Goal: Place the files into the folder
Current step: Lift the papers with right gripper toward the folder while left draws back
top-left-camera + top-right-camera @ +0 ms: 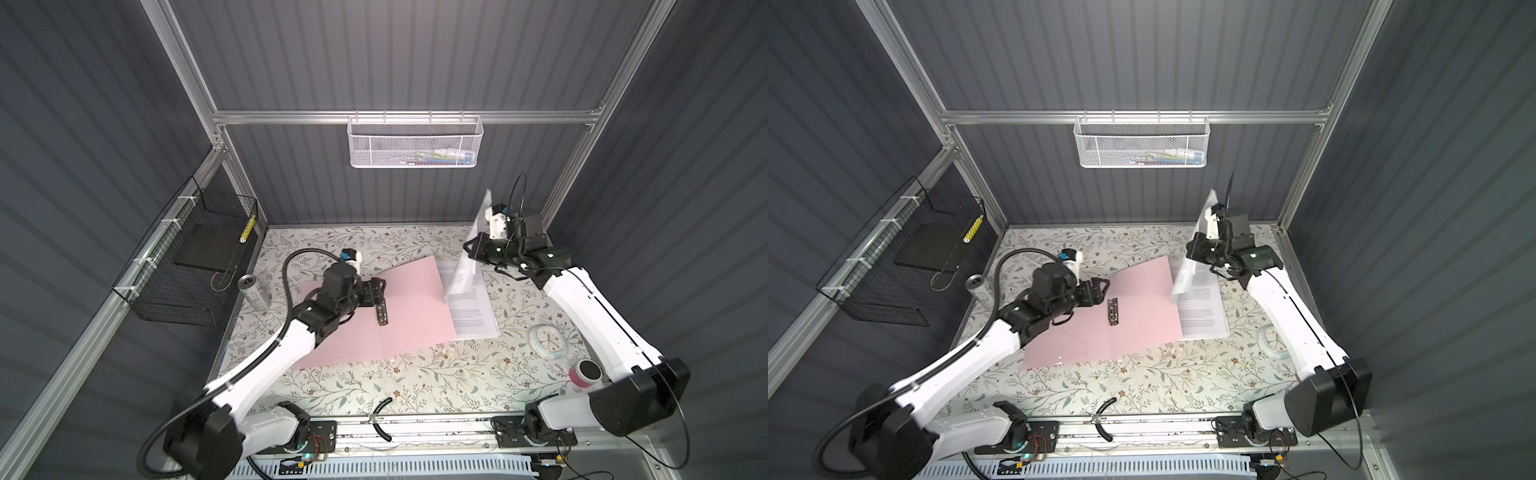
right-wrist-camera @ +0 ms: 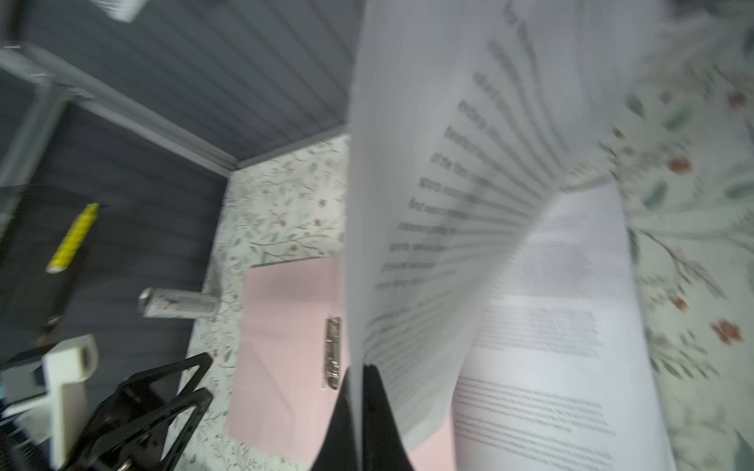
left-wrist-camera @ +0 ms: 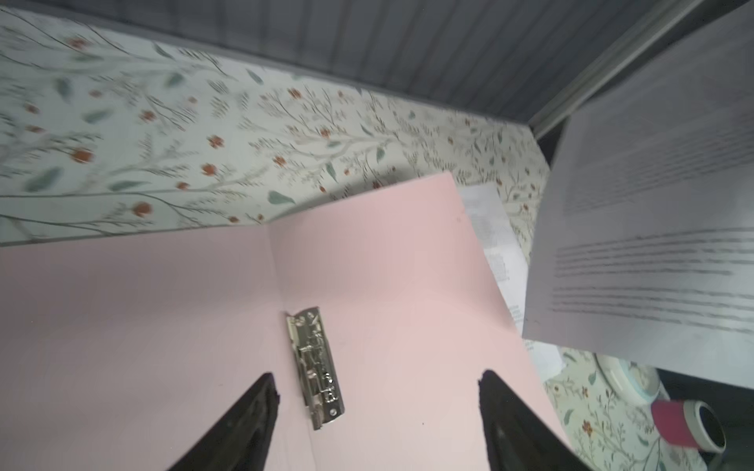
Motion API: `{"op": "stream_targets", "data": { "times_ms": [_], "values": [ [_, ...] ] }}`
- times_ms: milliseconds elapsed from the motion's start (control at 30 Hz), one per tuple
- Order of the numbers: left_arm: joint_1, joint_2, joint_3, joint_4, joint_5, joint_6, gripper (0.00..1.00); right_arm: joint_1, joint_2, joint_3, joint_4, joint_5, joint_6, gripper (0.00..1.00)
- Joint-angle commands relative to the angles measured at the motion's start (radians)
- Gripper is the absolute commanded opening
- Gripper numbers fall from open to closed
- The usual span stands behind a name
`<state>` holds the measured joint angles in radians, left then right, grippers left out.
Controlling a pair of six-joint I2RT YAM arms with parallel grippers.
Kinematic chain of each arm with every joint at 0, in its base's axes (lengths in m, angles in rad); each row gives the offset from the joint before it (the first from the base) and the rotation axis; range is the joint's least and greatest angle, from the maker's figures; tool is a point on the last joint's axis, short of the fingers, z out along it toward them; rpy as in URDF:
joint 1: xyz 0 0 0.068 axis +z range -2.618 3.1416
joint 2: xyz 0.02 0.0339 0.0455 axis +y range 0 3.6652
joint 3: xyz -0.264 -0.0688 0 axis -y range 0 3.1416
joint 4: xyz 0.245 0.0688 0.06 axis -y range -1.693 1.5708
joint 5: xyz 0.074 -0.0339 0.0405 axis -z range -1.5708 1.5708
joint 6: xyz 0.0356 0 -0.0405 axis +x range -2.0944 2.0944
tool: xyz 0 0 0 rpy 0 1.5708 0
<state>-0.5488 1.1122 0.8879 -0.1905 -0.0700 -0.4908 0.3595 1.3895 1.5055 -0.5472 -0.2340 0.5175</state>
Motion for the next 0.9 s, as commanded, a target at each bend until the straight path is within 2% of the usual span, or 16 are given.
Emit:
{"op": "stream_targets", "data": {
  "times_ms": [0,200,367,500,700,867],
  "values": [
    [0.021,-0.079,-0.045,-0.112,-0.081,-0.033,0.78,0.068,-0.017,0.088,-0.059,0.088,-0.033,0.00],
    [0.033,-0.187,-0.068,-0.177,-0.126,-0.044,0.79,0.163,0.048,0.253,-0.071,0.058,-0.044,0.00],
    [0.050,-0.216,-0.044,-0.227,-0.146,-0.027,0.81,0.200,0.117,0.272,-0.018,-0.074,0.004,0.00],
    [0.102,-0.173,-0.003,-0.276,-0.110,-0.012,0.81,0.247,0.189,0.266,0.013,-0.140,0.016,0.00],
    [0.181,-0.133,0.029,-0.238,0.019,0.012,0.81,0.289,0.297,0.229,0.092,-0.212,0.048,0.00],
    [0.304,-0.093,0.022,-0.118,0.320,-0.034,0.81,0.297,0.371,0.164,0.201,-0.291,0.078,0.00]
  ]
}}
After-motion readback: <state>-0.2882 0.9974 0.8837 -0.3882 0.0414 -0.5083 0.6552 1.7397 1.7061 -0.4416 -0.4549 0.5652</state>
